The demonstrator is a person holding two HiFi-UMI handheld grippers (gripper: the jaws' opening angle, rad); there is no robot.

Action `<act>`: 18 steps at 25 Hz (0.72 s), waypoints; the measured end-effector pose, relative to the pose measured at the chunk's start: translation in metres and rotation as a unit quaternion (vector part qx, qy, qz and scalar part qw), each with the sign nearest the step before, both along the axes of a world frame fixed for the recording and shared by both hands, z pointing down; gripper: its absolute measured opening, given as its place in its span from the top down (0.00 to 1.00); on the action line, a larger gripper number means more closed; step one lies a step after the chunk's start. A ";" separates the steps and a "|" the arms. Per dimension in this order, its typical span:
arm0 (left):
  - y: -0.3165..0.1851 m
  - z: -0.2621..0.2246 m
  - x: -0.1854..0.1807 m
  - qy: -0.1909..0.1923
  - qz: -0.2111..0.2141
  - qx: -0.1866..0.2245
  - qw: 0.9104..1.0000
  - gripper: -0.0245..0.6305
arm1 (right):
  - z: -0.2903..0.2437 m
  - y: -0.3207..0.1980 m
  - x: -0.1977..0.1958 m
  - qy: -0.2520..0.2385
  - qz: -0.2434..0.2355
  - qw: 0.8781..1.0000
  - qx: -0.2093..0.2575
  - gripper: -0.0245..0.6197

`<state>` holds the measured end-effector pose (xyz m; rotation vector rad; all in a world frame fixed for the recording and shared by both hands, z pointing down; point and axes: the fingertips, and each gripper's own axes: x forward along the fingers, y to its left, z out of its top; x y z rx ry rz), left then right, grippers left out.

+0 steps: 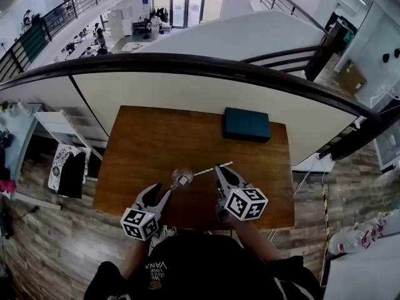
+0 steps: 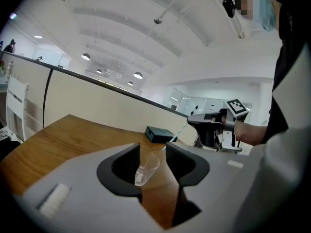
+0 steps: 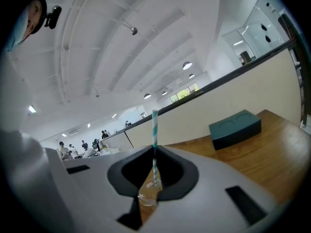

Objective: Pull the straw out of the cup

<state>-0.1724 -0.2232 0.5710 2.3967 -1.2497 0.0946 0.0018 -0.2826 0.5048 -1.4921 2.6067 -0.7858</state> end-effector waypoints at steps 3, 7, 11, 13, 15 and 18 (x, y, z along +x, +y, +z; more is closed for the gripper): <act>0.003 -0.003 0.006 -0.004 -0.005 0.007 1.000 0.70 | -0.003 0.002 0.008 -0.004 -0.005 1.000 0.005 0.91; 0.009 -0.006 0.015 -0.008 -0.008 0.012 1.000 0.72 | -0.004 0.007 0.017 -0.009 -0.008 1.000 0.007 0.91; 0.014 -0.011 0.023 -0.012 -0.016 0.020 1.000 0.74 | -0.002 0.011 0.028 -0.013 -0.009 1.000 0.005 0.91; 0.016 -0.013 0.028 -0.015 -0.020 0.023 0.999 0.76 | -0.001 0.014 0.034 -0.013 -0.011 1.000 0.003 0.91; 0.019 -0.014 0.031 -0.015 -0.026 0.026 0.999 0.78 | -0.001 0.016 0.039 -0.012 -0.015 1.000 0.001 0.91; 0.023 -0.015 0.038 -0.013 -0.035 0.028 0.999 0.82 | 0.000 0.020 0.047 -0.008 -0.019 1.000 -0.001 0.91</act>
